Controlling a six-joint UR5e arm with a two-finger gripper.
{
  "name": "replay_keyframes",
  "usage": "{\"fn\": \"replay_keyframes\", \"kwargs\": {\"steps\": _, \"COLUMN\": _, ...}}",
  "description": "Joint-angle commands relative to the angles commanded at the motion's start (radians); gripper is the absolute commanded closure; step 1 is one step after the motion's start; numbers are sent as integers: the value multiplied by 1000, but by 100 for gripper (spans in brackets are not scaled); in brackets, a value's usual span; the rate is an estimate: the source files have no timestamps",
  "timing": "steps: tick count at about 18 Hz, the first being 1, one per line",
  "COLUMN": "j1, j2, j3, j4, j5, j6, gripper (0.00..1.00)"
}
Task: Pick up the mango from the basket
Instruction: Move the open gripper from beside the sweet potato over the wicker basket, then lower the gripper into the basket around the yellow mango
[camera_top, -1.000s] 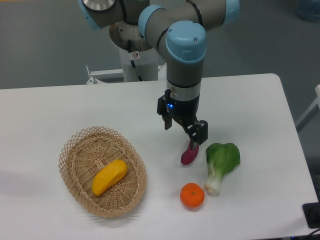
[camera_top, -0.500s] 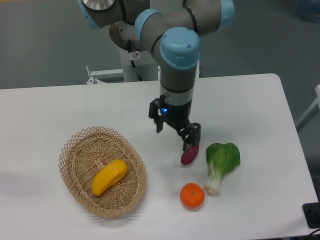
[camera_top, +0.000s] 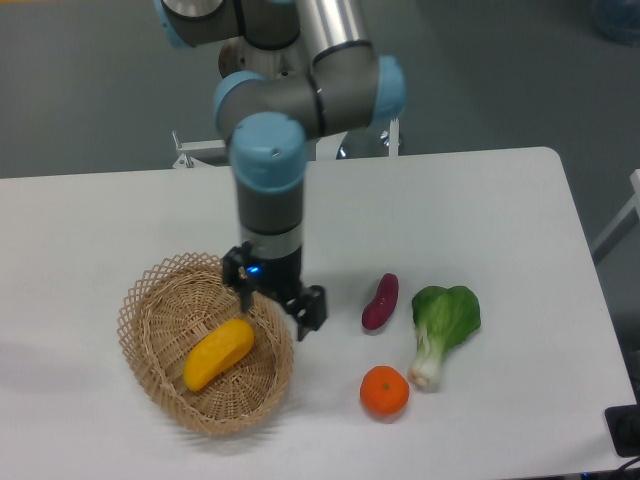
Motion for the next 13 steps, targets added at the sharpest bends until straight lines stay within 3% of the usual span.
{"fn": "replay_keyframes", "kwargs": {"steps": 6, "j1": -74, "j2": -65, "j3": -2, "j4": 20, "j5": 89, "j6": 0, "gripper": 0}}
{"fn": "replay_keyframes", "kwargs": {"steps": 10, "j1": -91, "j2": -94, "j3": -3, "j4": 25, "j5": 89, "j6": 2, "gripper": 0}}
{"fn": "replay_keyframes", "kwargs": {"steps": 13, "j1": -92, "j2": -107, "j3": -3, "j4": 58, "j5": 92, "j6": 5, "gripper": 0}}
